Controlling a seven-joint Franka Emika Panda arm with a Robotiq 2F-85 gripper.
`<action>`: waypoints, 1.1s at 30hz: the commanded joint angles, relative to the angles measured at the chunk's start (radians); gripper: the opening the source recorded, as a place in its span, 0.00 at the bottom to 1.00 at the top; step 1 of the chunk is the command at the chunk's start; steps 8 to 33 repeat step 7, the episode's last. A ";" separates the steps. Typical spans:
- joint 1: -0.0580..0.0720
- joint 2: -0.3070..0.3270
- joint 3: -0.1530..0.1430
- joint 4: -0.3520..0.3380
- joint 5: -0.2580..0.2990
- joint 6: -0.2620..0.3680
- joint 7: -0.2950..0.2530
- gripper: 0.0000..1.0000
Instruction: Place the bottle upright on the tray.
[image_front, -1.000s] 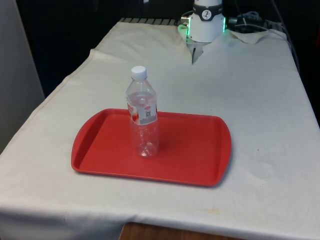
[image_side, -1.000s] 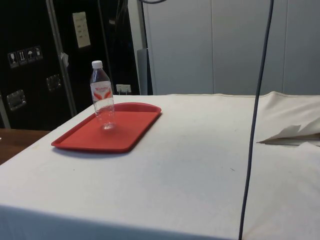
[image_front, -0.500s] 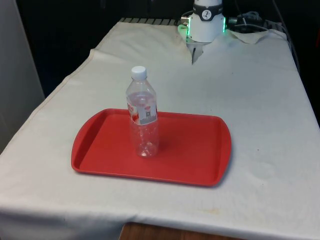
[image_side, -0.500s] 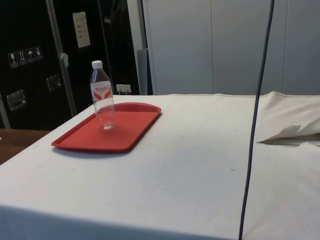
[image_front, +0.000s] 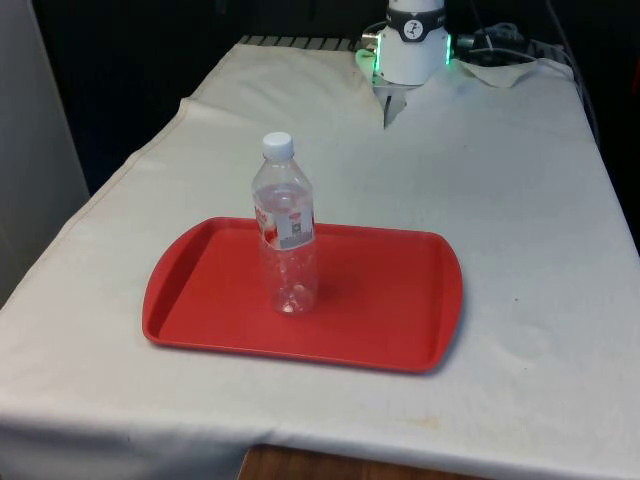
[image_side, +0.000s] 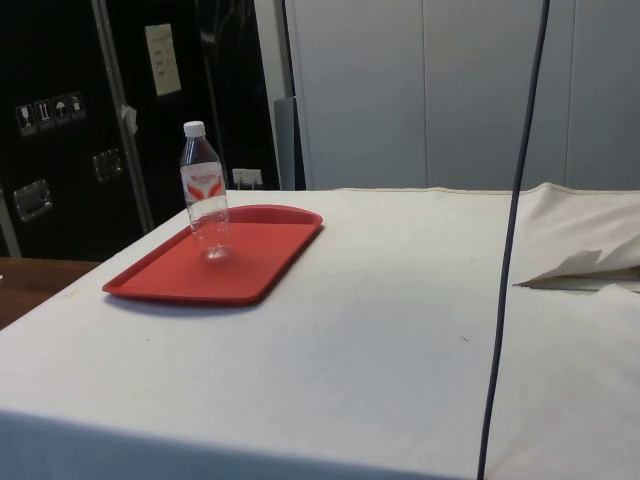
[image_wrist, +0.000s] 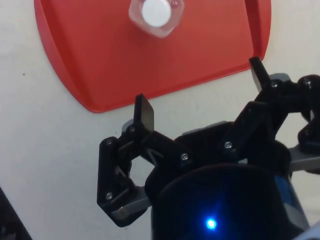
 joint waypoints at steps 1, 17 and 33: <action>0.004 -0.001 -0.003 0.001 -0.012 -0.010 0.019 1.00; 0.000 0.000 0.004 -0.001 0.000 -0.006 0.032 1.00; 0.000 0.000 0.004 -0.001 0.000 -0.006 0.032 1.00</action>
